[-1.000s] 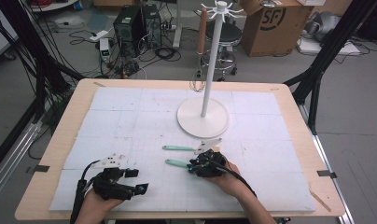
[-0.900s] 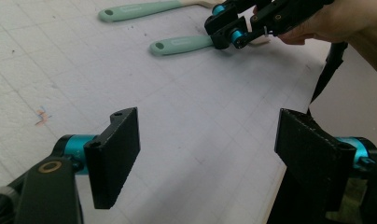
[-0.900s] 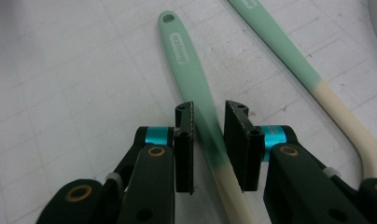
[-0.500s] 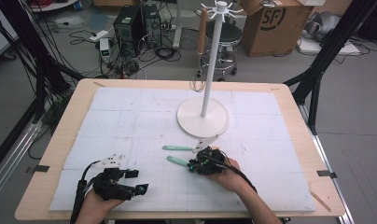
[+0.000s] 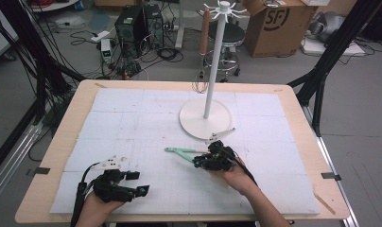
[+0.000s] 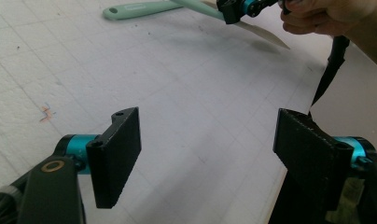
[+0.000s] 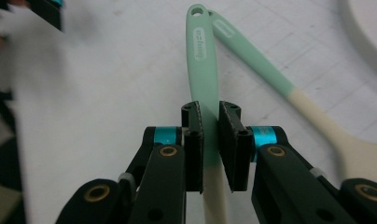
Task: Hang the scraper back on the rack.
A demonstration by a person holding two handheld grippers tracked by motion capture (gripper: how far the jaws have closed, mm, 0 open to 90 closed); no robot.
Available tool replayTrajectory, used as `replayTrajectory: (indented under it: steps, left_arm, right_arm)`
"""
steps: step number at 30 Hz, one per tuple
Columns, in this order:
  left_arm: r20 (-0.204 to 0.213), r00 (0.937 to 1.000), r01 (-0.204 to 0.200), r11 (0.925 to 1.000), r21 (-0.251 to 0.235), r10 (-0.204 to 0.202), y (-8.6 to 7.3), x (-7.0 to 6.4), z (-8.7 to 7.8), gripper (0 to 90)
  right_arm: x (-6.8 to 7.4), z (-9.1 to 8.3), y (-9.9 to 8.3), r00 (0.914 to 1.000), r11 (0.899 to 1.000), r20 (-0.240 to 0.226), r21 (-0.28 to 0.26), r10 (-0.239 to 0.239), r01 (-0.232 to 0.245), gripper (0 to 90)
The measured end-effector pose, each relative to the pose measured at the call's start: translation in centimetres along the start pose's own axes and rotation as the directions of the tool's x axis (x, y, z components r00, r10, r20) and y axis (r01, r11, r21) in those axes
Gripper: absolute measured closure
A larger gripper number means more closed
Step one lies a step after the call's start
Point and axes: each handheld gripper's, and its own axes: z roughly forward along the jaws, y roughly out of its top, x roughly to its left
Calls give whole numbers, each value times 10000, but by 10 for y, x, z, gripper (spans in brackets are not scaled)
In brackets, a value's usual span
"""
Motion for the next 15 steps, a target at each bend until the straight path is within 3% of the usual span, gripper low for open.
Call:
replayTrajectory:
  steps: [4,9,15]
  left_arm:
    - [-45,10000,21,10000,12,-21,0,0,-1,240]
    - [-56,9999,85,10000,37,-84,-1,0,0,241]
    - [-80,10000,40,10000,-6,-40,0,0,-1,241]
  right_arm:
    - [-2,-11,2,9999,9994,-23,-325,141,-141,808]
    - [-6,-35,5,9973,9947,-486,-841,554,-594,808]
    - [-7,-76,17,9954,9849,-537,-1497,795,-867,808]
